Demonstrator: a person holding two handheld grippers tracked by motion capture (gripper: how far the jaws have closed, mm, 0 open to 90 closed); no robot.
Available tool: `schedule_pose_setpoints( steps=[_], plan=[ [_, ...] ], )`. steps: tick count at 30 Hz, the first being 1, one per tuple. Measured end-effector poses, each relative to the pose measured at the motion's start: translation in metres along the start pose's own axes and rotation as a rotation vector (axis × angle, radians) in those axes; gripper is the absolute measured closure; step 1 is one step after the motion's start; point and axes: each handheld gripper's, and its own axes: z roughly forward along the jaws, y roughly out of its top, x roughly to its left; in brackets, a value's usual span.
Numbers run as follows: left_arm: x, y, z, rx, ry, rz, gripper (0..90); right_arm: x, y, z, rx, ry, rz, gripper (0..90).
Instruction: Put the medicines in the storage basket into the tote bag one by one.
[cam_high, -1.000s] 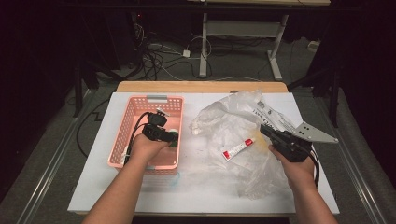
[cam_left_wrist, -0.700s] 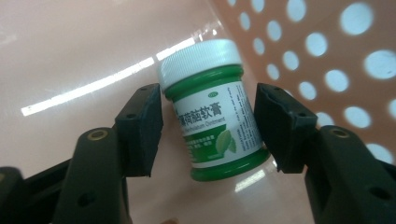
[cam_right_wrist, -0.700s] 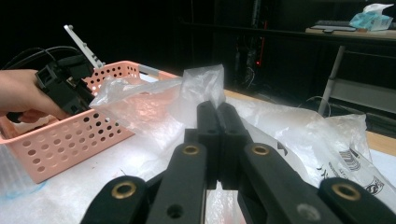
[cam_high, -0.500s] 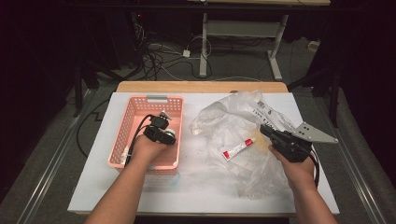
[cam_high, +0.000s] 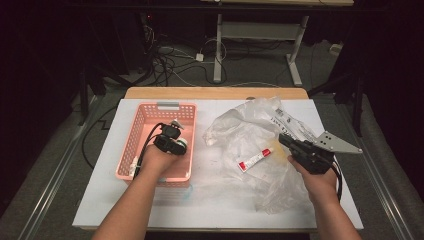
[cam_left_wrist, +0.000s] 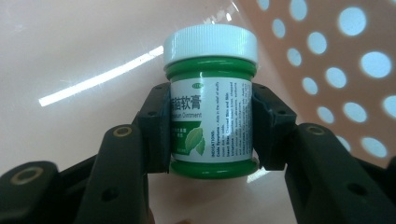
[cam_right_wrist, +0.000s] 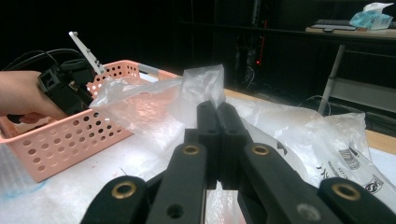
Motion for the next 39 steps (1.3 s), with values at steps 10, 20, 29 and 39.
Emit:
schedule_pose_setpoints(
  steps=[10, 20, 29, 39],
  plan=[
    [0.005, -0.001, -0.014, -0.086, -0.041, -0.024, 53.8, -0.001, 0.000, 0.000, -0.007, -0.001, 0.000, 90.0],
    [0.007, -0.010, -0.035, -0.159, -0.034, -0.017, 53.7, 0.000, 0.000, 0.000, -0.005, -0.002, 0.000, 90.0],
    [0.000, -0.020, -0.054, -0.249, -0.069, 0.010, 53.8, 0.001, 0.000, 0.000, -0.001, 0.000, -0.003, 90.0],
    [-0.020, -0.031, -0.069, -0.284, -0.090, 0.074, 53.7, 0.002, 0.000, 0.002, 0.001, 0.001, -0.008, 90.0]
  ],
)
